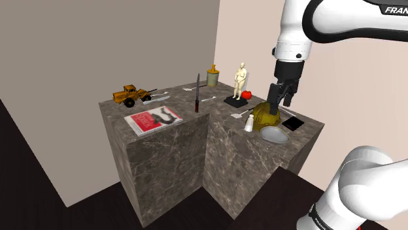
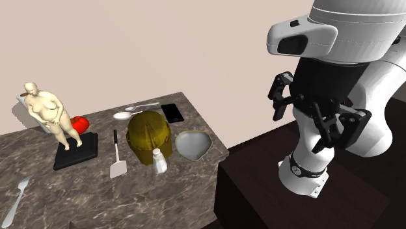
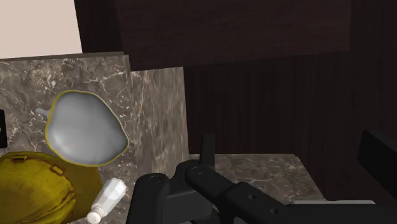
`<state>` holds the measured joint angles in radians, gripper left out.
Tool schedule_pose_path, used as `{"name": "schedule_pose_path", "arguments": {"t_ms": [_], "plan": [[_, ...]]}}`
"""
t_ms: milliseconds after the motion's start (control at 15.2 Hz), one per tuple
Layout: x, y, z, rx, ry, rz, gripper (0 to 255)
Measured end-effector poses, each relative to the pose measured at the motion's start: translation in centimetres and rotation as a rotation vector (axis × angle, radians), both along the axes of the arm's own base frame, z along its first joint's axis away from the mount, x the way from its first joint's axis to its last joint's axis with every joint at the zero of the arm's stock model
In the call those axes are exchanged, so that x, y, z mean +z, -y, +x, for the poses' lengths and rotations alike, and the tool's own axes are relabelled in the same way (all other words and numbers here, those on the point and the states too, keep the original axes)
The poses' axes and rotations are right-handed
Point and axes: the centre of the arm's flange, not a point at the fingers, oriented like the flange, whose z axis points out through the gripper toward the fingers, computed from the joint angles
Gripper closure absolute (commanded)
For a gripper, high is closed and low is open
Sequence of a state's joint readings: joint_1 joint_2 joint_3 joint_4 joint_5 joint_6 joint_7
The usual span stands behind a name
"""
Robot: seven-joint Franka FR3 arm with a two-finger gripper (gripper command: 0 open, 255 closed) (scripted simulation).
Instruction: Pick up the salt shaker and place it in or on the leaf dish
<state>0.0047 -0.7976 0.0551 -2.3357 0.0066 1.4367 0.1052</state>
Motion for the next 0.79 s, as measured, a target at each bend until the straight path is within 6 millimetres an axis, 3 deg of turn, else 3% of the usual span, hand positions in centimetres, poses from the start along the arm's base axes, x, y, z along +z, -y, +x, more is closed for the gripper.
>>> {"name": "schedule_pose_path", "arguments": {"t_ms": [198, 792], "plan": [[-0.9, 0.8, 0.6, -0.011, 0.01, -0.002, 0], [-8.1, 7.9, 5.3, -0.087, 0.087, -0.014, 0]]}}
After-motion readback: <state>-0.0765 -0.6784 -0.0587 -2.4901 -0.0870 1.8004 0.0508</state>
